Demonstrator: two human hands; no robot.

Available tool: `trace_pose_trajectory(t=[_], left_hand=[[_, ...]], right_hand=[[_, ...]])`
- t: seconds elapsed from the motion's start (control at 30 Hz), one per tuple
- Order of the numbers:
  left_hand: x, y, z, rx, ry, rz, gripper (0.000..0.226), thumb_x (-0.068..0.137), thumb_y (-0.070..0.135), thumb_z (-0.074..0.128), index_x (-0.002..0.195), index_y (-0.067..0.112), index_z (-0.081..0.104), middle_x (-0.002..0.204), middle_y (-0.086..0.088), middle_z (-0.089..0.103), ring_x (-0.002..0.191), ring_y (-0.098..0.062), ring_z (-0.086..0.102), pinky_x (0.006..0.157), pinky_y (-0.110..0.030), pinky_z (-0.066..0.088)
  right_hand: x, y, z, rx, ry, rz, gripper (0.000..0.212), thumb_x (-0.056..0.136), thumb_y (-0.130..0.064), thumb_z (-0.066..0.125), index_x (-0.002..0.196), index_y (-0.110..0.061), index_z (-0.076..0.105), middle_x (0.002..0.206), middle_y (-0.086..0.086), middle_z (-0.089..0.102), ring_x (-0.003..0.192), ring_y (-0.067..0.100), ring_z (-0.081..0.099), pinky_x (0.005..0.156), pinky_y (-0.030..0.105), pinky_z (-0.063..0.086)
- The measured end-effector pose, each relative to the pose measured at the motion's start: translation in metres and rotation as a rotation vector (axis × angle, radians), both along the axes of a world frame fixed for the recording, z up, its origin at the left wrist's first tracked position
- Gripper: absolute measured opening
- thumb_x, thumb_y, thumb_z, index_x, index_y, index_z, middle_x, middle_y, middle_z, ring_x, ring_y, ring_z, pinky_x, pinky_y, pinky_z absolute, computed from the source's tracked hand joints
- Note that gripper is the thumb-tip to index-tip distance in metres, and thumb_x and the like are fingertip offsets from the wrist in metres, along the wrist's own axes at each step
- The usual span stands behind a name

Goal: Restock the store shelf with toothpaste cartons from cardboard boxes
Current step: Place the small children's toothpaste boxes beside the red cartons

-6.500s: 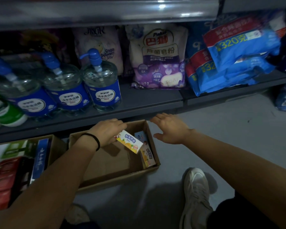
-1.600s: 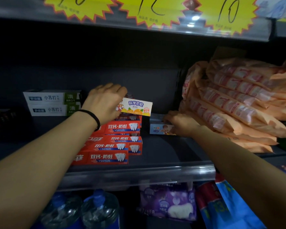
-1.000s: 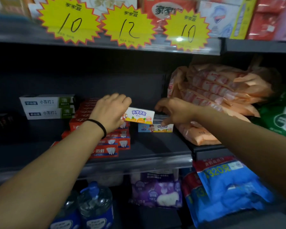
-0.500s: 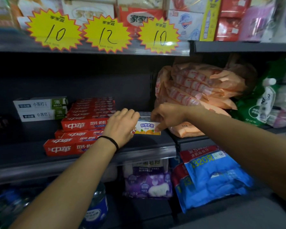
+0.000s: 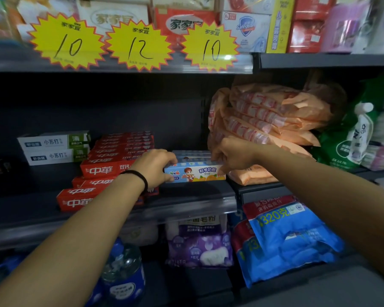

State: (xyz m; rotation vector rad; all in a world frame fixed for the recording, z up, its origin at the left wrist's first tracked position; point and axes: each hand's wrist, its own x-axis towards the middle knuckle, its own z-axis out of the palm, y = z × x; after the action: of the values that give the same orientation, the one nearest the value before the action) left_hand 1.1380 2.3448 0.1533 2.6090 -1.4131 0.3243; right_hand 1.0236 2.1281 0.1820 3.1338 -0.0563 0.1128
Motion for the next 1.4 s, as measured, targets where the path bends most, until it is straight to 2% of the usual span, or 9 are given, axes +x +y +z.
trace_pose_trajectory(t=[0.17,0.27,0.4,0.53,0.7,0.83,0.93,1.1,1.4], left_hand=[[0.005,-0.018,-0.004,0.012,0.017,0.039,0.043,0.08,0.026,0.074,0.12,0.016,0.063,0.117,-0.002,0.063,0.105,-0.019,0.057,0.088,-0.029,0.048],[0.011,-0.031,-0.011,0.035,0.037,0.067,0.042,0.081,0.024,0.074,0.12,0.014,0.063,0.119,-0.005,0.063,0.107,-0.021,0.058,0.092,-0.033,0.049],[0.022,-0.047,-0.024,0.069,0.046,0.101,0.038,0.082,0.019,0.073,0.119,0.014,0.065,0.119,-0.006,0.063,0.108,-0.022,0.059,0.093,-0.034,0.05],[0.032,-0.059,-0.036,0.08,0.044,0.111,0.018,0.084,0.014,0.07,0.102,0.011,0.07,0.105,-0.007,0.065,0.095,-0.022,0.061,0.082,-0.033,0.053],[0.047,-0.064,-0.043,0.111,-0.002,0.129,0.001,0.086,0.01,0.065,0.085,0.009,0.065,0.098,-0.01,0.063,0.089,-0.025,0.061,0.076,-0.032,0.052],[0.058,-0.068,-0.044,0.138,-0.039,0.135,0.017,0.086,0.007,0.062,0.103,0.008,0.065,0.107,-0.011,0.062,0.099,-0.028,0.06,0.083,-0.036,0.052],[0.058,-0.07,-0.045,0.161,-0.065,0.158,0.013,0.087,0.001,0.057,0.099,0.004,0.062,0.106,-0.015,0.061,0.099,-0.03,0.059,0.081,-0.035,0.049],[0.057,-0.071,-0.046,0.175,-0.077,0.176,0.018,0.087,0.0,0.056,0.105,0.004,0.061,0.11,-0.016,0.059,0.102,-0.032,0.059,0.081,-0.036,0.048],[0.049,-0.059,-0.041,0.105,-0.124,0.071,0.024,0.085,0.005,0.059,0.108,0.01,0.062,0.11,-0.011,0.059,0.099,-0.028,0.059,0.08,-0.036,0.051]], right_hand=[[0.008,-0.007,-0.012,-0.031,-0.011,-0.024,0.045,0.079,-0.028,0.077,0.12,-0.014,0.063,0.114,0.002,0.063,0.097,0.015,0.054,0.075,0.021,0.037],[0.016,-0.01,-0.022,-0.071,0.01,-0.061,0.048,0.082,-0.028,0.074,0.125,-0.014,0.06,0.121,0.004,0.06,0.109,0.02,0.053,0.083,0.025,0.041],[0.033,-0.017,-0.036,-0.133,0.053,-0.084,0.049,0.081,-0.03,0.075,0.126,-0.016,0.06,0.125,0.008,0.058,0.113,0.025,0.053,0.091,0.033,0.045],[0.047,-0.025,-0.048,-0.15,0.067,-0.103,0.05,0.082,-0.027,0.074,0.129,-0.019,0.058,0.128,0.009,0.053,0.116,0.027,0.052,0.091,0.034,0.043],[0.065,-0.03,-0.058,-0.15,0.032,-0.122,0.052,0.083,-0.027,0.073,0.13,-0.02,0.052,0.127,0.01,0.051,0.116,0.028,0.051,0.089,0.035,0.042],[0.077,-0.033,-0.06,-0.171,-0.007,-0.099,0.046,0.081,-0.028,0.074,0.123,-0.019,0.058,0.123,0.009,0.054,0.113,0.027,0.052,0.089,0.034,0.043],[0.083,-0.032,-0.062,-0.176,-0.015,-0.083,0.045,0.081,-0.026,0.074,0.123,-0.018,0.059,0.125,0.009,0.054,0.114,0.028,0.052,0.091,0.035,0.044],[0.086,-0.034,-0.065,-0.191,-0.024,-0.069,0.037,0.083,-0.023,0.071,0.117,-0.016,0.059,0.123,0.009,0.056,0.112,0.028,0.052,0.087,0.034,0.044],[0.065,-0.014,-0.051,-0.193,-0.041,-0.05,0.057,0.082,-0.029,0.07,0.133,-0.015,0.05,0.129,0.01,0.051,0.117,0.028,0.051,0.089,0.035,0.045]])
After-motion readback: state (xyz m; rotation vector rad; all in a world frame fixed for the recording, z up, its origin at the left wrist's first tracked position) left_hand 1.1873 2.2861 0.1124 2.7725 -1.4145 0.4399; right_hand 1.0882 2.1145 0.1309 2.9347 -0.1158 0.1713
